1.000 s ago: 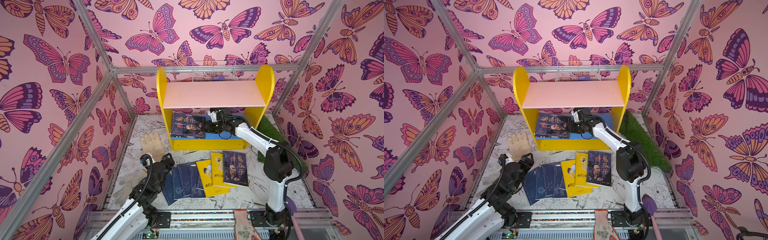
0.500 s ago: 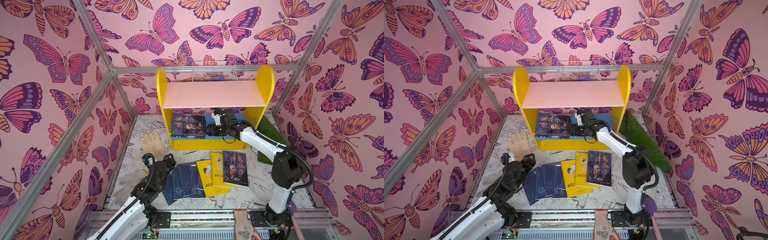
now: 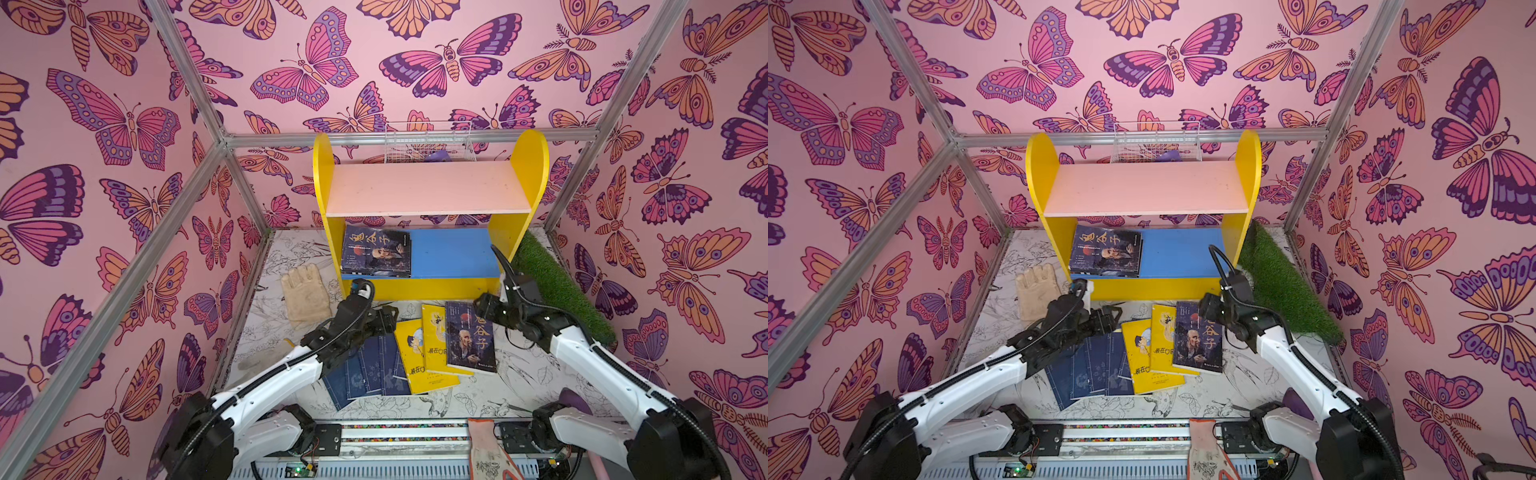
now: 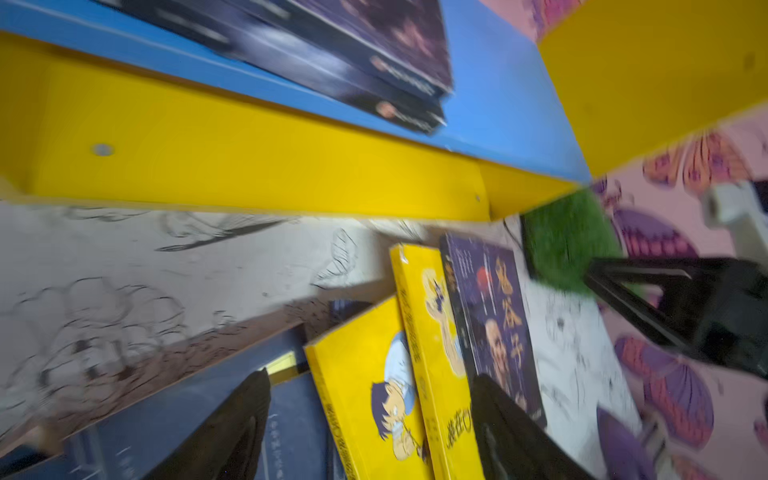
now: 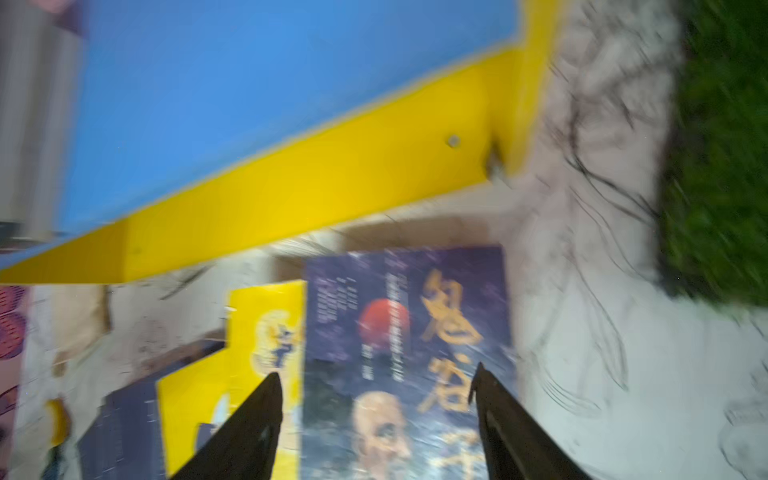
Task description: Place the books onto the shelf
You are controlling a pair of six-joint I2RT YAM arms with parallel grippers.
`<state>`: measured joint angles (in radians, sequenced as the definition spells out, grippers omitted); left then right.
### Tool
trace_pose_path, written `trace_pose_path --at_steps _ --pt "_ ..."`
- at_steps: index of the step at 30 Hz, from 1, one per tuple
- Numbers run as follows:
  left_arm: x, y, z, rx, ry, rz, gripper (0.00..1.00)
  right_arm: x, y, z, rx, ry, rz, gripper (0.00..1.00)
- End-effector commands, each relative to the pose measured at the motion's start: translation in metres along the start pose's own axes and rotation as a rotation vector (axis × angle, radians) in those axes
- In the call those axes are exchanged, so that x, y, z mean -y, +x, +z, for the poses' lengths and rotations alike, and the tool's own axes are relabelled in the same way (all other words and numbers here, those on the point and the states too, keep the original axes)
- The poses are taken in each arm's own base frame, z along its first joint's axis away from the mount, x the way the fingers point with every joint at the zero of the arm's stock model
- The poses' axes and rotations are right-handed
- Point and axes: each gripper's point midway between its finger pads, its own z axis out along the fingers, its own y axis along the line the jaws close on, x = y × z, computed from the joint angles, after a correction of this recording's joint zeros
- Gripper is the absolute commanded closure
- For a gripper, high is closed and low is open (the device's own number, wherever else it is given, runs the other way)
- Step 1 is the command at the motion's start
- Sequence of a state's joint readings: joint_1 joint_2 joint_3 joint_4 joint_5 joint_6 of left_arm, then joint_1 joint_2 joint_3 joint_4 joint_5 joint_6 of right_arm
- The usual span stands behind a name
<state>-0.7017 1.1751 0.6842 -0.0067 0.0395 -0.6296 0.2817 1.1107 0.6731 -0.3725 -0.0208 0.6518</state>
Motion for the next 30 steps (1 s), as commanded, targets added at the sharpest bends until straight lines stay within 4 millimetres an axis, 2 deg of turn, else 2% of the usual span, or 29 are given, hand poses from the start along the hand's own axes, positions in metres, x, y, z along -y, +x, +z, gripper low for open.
trace_pose_path --at_steps 1,3,6,11,15,19,22,30 --pt "0.041 0.033 0.019 -0.163 0.174 0.221 0.21 0.04 0.028 0.008 -0.091 0.026 0.16 0.27" --pt "0.051 0.043 0.029 -0.205 0.201 0.279 0.2 0.048 0.04 0.018 -0.143 -0.019 0.22 0.29" --pt "0.064 0.053 0.041 -0.255 0.236 0.328 0.18 0.029 0.038 0.023 -0.191 -0.149 0.168 0.31" --pt "0.069 0.078 0.065 -0.347 0.245 0.376 0.17 0.018 0.049 0.039 -0.308 -0.206 0.165 0.35" --pt "0.061 0.09 0.077 -0.385 0.217 0.367 0.17 -0.005 0.048 0.04 -0.33 -0.306 0.112 0.4" --pt "0.056 0.094 0.077 -0.39 0.209 0.35 0.17 -0.043 0.053 0.031 -0.34 -0.365 -0.051 0.42" --pt "0.05 0.095 0.078 -0.393 0.208 0.324 0.17 -0.061 0.059 0.03 -0.354 -0.364 -0.151 0.43" --pt "0.014 0.097 0.083 -0.406 0.157 0.191 0.18 -0.069 0.062 0.037 -0.373 -0.366 -0.177 0.43"
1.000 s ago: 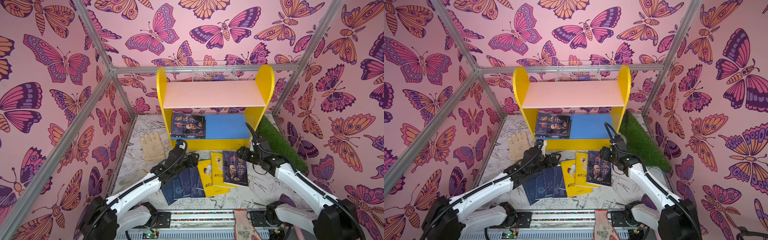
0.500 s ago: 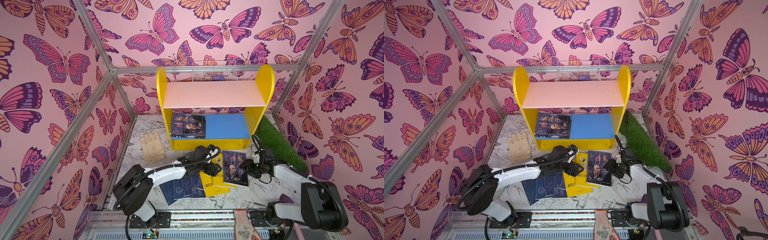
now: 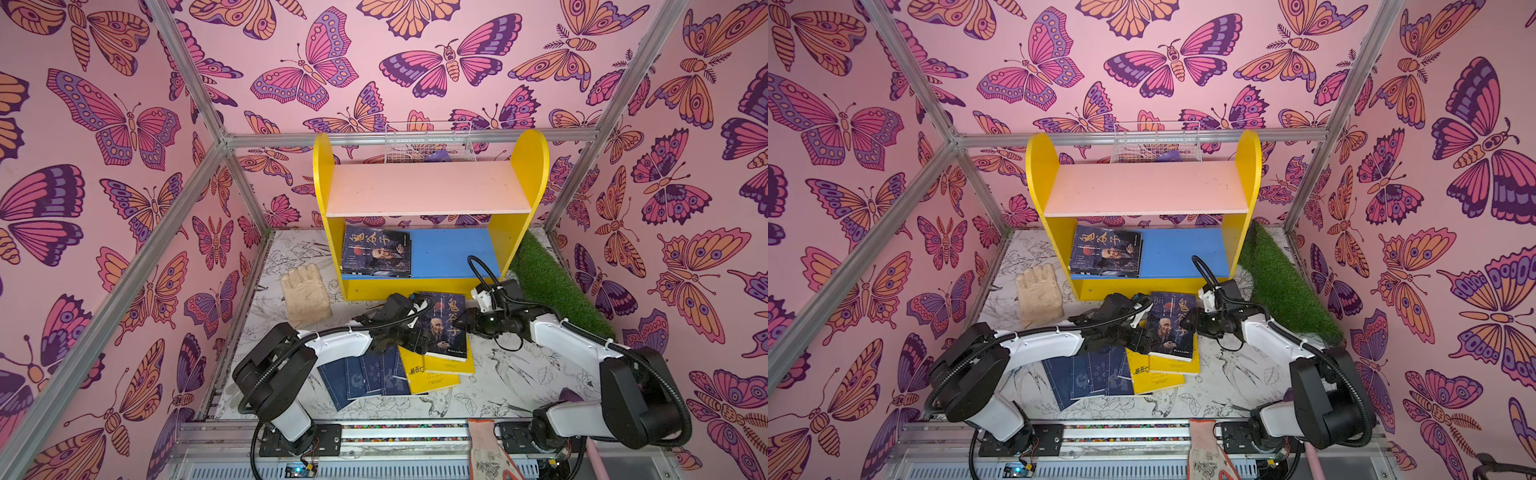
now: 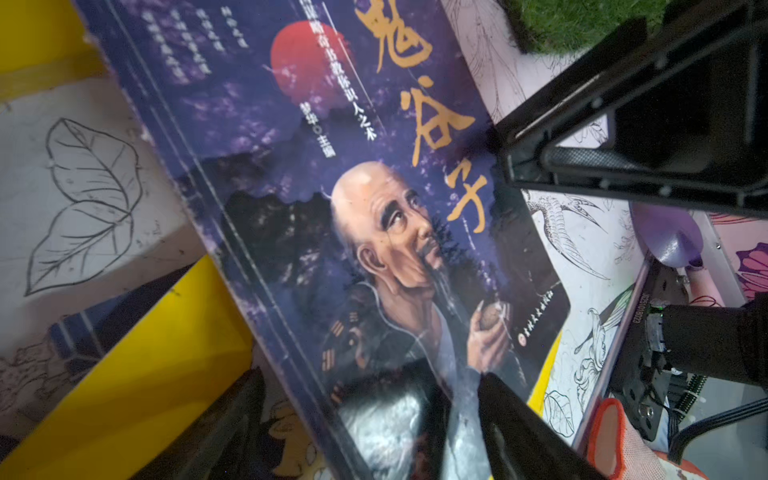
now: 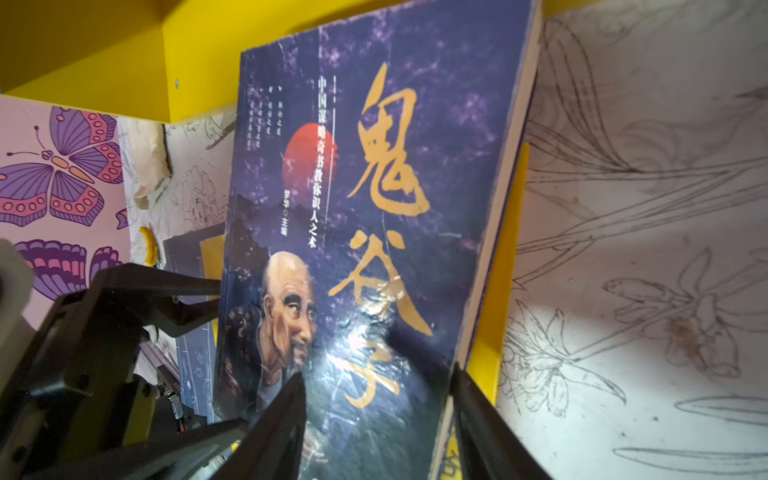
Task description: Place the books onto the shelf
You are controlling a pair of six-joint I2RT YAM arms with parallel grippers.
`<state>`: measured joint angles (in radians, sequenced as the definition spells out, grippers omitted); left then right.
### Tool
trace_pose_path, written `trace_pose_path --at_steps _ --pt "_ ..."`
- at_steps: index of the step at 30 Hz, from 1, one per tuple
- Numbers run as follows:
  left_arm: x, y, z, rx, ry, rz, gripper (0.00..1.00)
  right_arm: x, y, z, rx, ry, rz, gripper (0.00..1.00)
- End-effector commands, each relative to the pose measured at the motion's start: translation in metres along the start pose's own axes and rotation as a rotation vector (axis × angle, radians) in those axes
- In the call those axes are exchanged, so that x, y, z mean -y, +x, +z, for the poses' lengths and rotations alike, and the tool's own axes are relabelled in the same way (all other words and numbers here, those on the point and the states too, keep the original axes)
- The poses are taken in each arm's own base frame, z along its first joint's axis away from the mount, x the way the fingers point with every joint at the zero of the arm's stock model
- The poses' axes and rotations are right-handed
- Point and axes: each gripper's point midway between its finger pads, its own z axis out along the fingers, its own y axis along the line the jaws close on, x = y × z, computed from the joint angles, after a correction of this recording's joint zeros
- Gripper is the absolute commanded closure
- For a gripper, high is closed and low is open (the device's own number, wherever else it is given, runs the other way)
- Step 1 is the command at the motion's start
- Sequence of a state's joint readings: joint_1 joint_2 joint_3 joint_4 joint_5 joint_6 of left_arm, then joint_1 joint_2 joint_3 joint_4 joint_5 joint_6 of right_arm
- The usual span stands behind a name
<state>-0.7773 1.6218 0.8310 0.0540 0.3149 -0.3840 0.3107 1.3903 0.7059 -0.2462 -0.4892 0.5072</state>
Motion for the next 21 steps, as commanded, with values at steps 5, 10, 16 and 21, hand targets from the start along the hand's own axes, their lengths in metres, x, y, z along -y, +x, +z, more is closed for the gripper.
trace_pose_path --at_steps 5,10,16,21 --pt "-0.007 0.013 0.002 -0.026 0.041 -0.059 0.25 -0.012 0.004 0.007 -0.055 -0.018 -0.079 0.44" --pt "0.002 0.016 0.007 -0.061 0.097 -0.05 0.33 -0.021 0.008 0.014 -0.094 -0.019 -0.115 0.44" --pt "0.01 0.01 0.004 -0.057 0.131 -0.03 0.63 -0.027 0.011 0.017 -0.114 -0.005 -0.155 0.44" --pt "0.019 0.006 -0.005 -0.026 0.138 0.01 1.0 -0.028 0.011 0.015 -0.101 0.005 -0.168 0.44"
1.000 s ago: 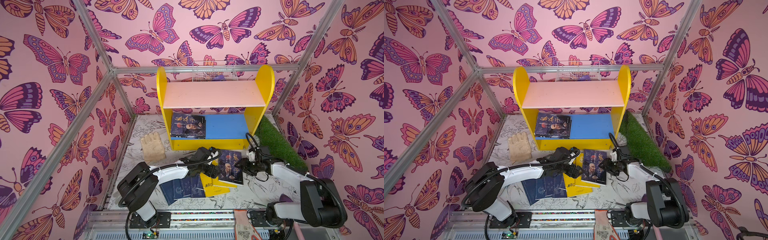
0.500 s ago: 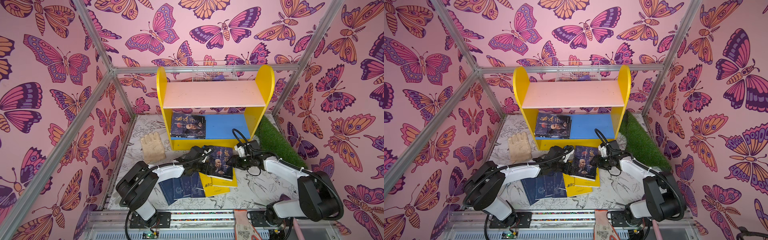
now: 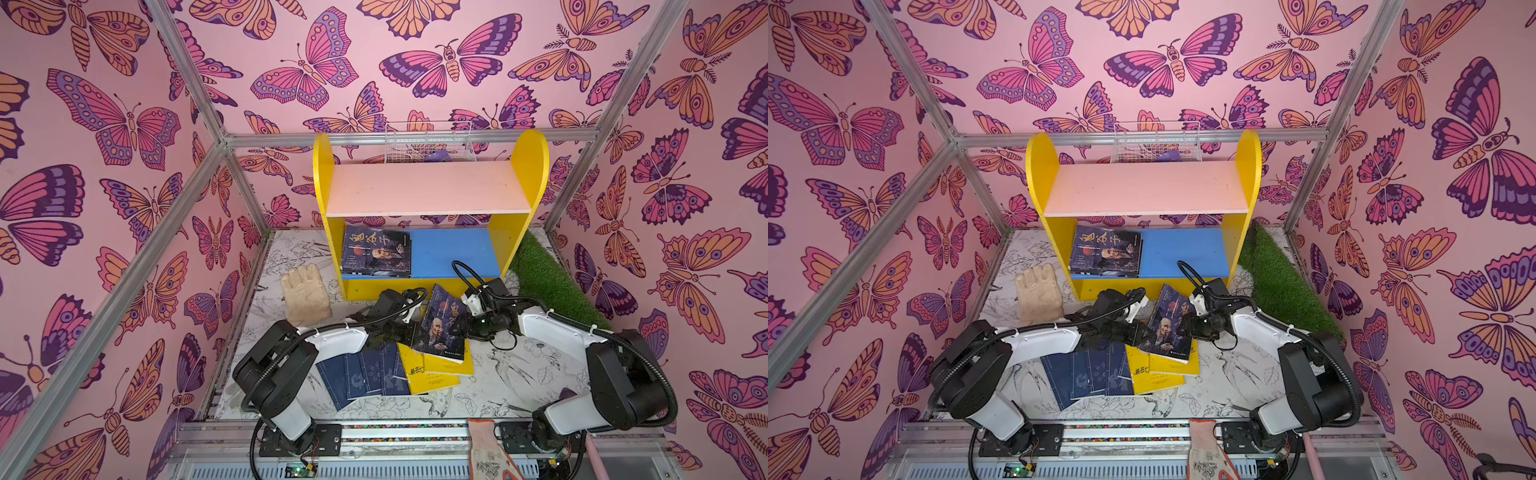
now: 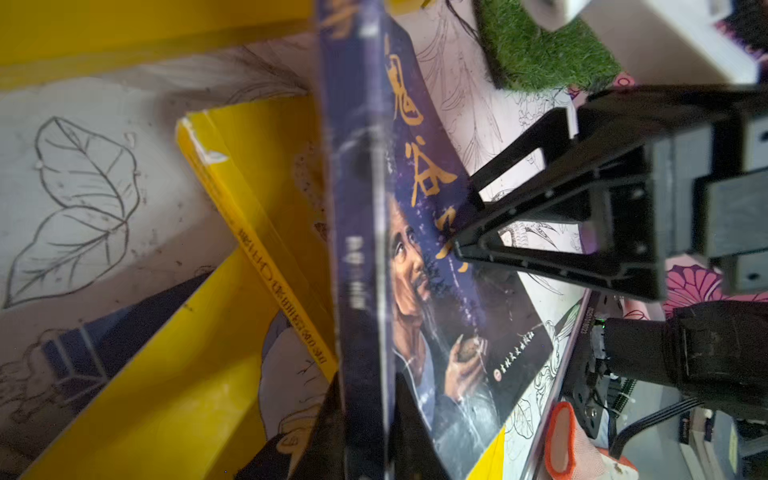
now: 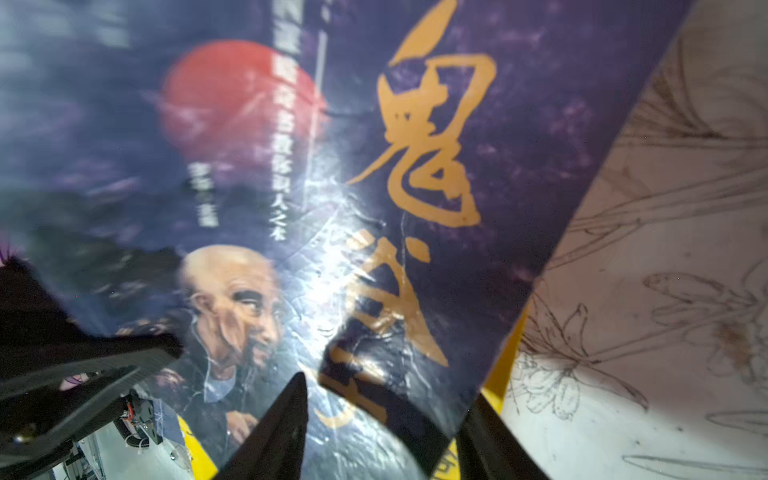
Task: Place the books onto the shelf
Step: 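Lift the second purple book with both grippers toward the shelf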
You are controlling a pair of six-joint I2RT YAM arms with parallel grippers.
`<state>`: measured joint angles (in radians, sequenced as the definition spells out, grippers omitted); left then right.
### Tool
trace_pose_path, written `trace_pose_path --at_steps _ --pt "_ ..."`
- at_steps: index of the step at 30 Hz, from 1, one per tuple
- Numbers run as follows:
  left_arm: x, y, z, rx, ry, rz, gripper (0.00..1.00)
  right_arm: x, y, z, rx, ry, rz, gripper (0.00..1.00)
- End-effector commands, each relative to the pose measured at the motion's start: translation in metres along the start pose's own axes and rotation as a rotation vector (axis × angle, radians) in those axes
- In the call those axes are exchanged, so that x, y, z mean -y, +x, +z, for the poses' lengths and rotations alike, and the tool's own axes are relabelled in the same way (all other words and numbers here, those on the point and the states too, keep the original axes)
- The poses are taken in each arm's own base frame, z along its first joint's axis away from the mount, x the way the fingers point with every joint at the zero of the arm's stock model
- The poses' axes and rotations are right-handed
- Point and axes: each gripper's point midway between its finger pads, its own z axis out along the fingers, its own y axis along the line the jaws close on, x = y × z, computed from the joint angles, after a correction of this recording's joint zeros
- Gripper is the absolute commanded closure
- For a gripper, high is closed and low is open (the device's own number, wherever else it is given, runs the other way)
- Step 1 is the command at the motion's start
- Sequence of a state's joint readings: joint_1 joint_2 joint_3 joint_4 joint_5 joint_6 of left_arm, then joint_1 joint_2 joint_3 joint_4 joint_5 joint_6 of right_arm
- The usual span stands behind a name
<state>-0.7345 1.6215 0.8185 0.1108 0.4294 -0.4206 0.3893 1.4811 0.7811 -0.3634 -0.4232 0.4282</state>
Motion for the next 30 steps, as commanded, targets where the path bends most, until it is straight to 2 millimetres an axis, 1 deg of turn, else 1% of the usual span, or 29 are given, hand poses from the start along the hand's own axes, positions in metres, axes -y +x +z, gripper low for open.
trace_pose_path --at_steps 1,4,7,11,12,14,15,17,18,19,20,22,23,24,25,26,30 --pt "0.013 0.015 -0.001 -0.039 0.033 0.065 1.0 -0.028 -0.011 -0.007 0.036 -0.074 -0.091 0.44" --pt "0.018 0.013 -0.008 -0.008 0.021 0.094 1.0 -0.024 -0.013 -0.011 0.074 -0.047 -0.094 0.43" --pt "0.027 0.013 -0.017 0.025 0.022 0.148 1.0 -0.017 -0.021 -0.02 0.155 -0.001 -0.091 0.42" --pt "0.046 0.015 -0.037 0.075 0.064 0.228 1.0 -0.007 -0.03 -0.038 0.291 0.056 -0.068 0.41" --pt "0.05 0.012 -0.044 0.104 0.079 0.239 1.0 -0.003 -0.032 -0.044 0.334 0.074 -0.054 0.4" --pt "0.055 0.006 -0.058 0.172 0.088 0.247 1.0 0.003 -0.034 -0.055 0.408 0.1 -0.031 0.39" --pt "0.062 -0.005 -0.075 0.254 0.102 0.252 1.0 0.006 -0.035 -0.06 0.439 0.111 -0.018 0.38" --pt "0.062 -0.023 -0.097 0.379 0.107 0.221 1.0 0.008 -0.037 -0.073 0.511 0.115 0.002 0.36" --pt "0.061 -0.033 -0.11 0.446 0.112 0.187 1.0 0.006 -0.039 -0.078 0.543 0.101 0.001 0.34" --pt "0.059 -0.043 -0.122 0.516 0.124 0.148 1.0 0.002 -0.041 -0.082 0.566 0.082 -0.009 0.33" --pt "0.058 -0.055 -0.136 0.604 0.154 0.099 1.0 -0.006 -0.043 -0.087 0.595 0.039 -0.025 0.31" --pt "0.06 -0.072 -0.159 0.731 0.207 0.033 1.0 -0.028 -0.046 -0.096 0.623 -0.061 -0.078 0.28" --pt "0.063 -0.079 -0.167 0.773 0.232 0.016 1.0 -0.042 -0.047 -0.1 0.624 -0.123 -0.109 0.28" --pt "0.069 -0.086 -0.175 0.809 0.26 0.011 1.0 -0.059 -0.047 -0.106 0.618 -0.201 -0.149 0.27" --pt "0.073 -0.091 -0.18 0.833 0.281 0.011 1.0 -0.07 -0.046 -0.109 0.608 -0.251 -0.175 0.27" --pt "0.077 -0.097 -0.186 0.864 0.304 -0.002 1.0 -0.087 -0.045 -0.113 0.593 -0.325 -0.214 0.27" --pt "0.074 -0.117 -0.211 1.026 0.356 -0.099 1.0 -0.135 -0.039 -0.128 0.504 -0.564 -0.283 0.26"
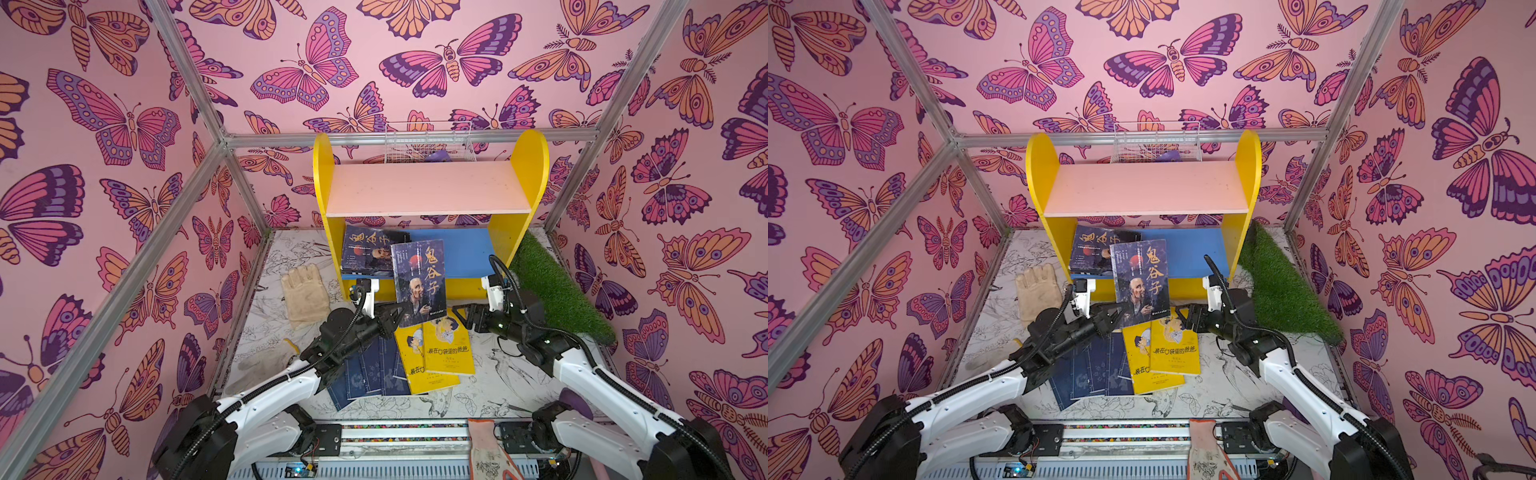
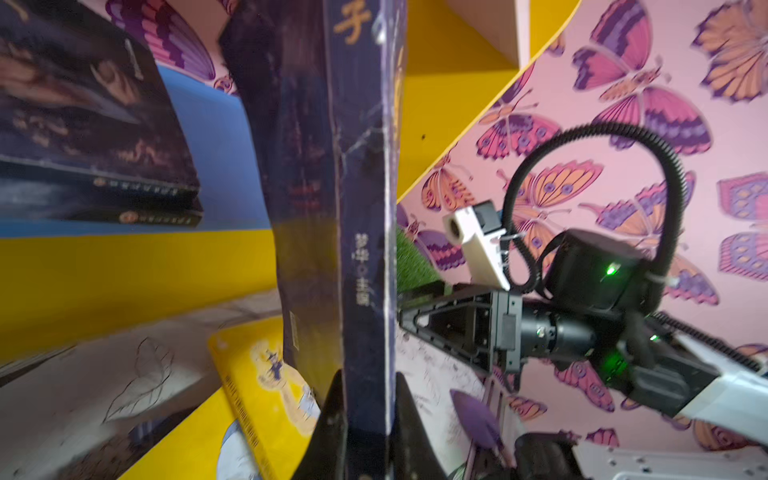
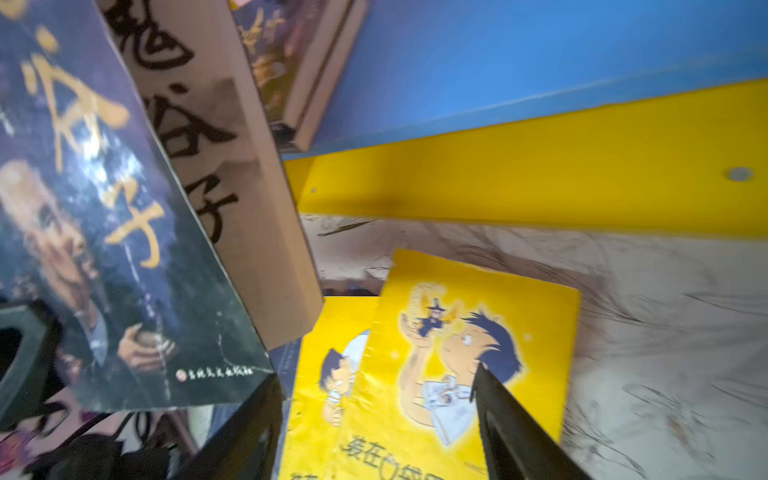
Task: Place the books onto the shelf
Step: 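Lift the second purple book with both grippers toward the shelf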
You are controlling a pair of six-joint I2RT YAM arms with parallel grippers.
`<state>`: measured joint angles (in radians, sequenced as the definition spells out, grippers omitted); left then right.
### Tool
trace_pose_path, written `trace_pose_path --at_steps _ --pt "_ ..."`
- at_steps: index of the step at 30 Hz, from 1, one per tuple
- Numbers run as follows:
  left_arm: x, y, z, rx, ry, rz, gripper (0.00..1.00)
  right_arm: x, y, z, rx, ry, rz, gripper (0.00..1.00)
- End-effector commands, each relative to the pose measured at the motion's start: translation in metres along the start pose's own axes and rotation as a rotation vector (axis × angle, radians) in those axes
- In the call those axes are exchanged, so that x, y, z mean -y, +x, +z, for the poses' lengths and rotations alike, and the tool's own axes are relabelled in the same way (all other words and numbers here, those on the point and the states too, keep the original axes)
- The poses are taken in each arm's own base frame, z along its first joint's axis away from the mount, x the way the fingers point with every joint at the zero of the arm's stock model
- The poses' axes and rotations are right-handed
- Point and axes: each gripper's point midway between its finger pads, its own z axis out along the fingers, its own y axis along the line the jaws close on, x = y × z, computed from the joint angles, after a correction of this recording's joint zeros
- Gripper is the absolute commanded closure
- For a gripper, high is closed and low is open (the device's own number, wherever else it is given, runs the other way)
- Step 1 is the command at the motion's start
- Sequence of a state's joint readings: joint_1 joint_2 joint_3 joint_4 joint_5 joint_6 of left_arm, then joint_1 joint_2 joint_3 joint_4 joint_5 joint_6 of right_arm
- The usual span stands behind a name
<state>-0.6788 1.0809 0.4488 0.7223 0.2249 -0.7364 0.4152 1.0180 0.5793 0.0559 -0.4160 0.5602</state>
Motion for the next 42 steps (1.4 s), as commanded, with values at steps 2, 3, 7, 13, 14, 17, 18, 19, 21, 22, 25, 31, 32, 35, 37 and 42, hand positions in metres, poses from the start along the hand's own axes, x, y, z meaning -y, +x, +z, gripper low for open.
trace_pose_path --at_steps 2,3,7,13,14,17,18,19,21,22,25,31,32,35,37,42 --pt "0.037 -0.071 -0.009 0.317 0.157 -0.081 1.0 -0.082 -0.021 -0.006 -0.035 -0.39 -0.022 0.26" --pt "0.039 -0.075 -0.008 0.335 0.164 -0.09 1.0 -0.092 -0.022 -0.007 -0.039 -0.434 -0.024 0.25" --pt "0.033 -0.087 -0.006 0.403 0.155 -0.125 1.0 -0.127 -0.021 -0.007 -0.087 -0.551 -0.077 0.24" --pt "0.037 -0.094 -0.002 0.436 0.194 -0.147 1.0 -0.152 -0.017 0.006 -0.141 -0.61 -0.093 0.21" --pt "0.038 -0.096 -0.002 0.449 0.206 -0.162 1.0 -0.152 -0.019 0.008 -0.141 -0.613 -0.084 0.21" --pt "0.032 -0.096 0.004 0.467 0.206 -0.184 1.0 -0.157 -0.021 0.014 -0.15 -0.642 -0.068 0.22" --pt "0.033 -0.098 0.005 0.471 0.21 -0.186 1.0 -0.157 -0.022 0.015 -0.153 -0.644 -0.063 0.23" --pt "0.033 -0.099 0.007 0.471 0.214 -0.184 1.0 -0.157 -0.021 0.016 -0.157 -0.647 -0.06 0.23" --pt "0.039 -0.102 0.01 0.467 0.234 -0.182 1.0 -0.156 -0.023 0.019 -0.15 -0.644 -0.053 0.23" --pt "0.041 -0.102 0.012 0.464 0.242 -0.179 1.0 -0.156 -0.026 0.02 -0.14 -0.641 -0.049 0.23" --pt "0.043 -0.102 0.014 0.451 0.256 -0.184 1.0 -0.156 -0.039 0.025 -0.083 -0.626 -0.035 0.24" --pt "0.036 -0.095 0.012 0.445 0.241 -0.211 1.0 -0.145 -0.074 0.034 0.087 -0.598 0.114 0.29" --pt "0.035 -0.094 0.011 0.444 0.24 -0.213 1.0 -0.147 -0.078 0.034 0.097 -0.62 0.137 0.29" --pt "0.033 -0.09 0.01 0.436 0.234 -0.224 1.0 -0.156 -0.09 0.035 0.12 -0.68 0.181 0.32" --pt "0.032 -0.089 0.01 0.436 0.232 -0.224 1.0 -0.163 -0.095 0.035 0.125 -0.729 0.185 0.38" --pt "0.025 -0.081 0.008 0.428 0.211 -0.227 1.0 -0.154 -0.108 0.035 0.211 -0.703 0.243 0.58"
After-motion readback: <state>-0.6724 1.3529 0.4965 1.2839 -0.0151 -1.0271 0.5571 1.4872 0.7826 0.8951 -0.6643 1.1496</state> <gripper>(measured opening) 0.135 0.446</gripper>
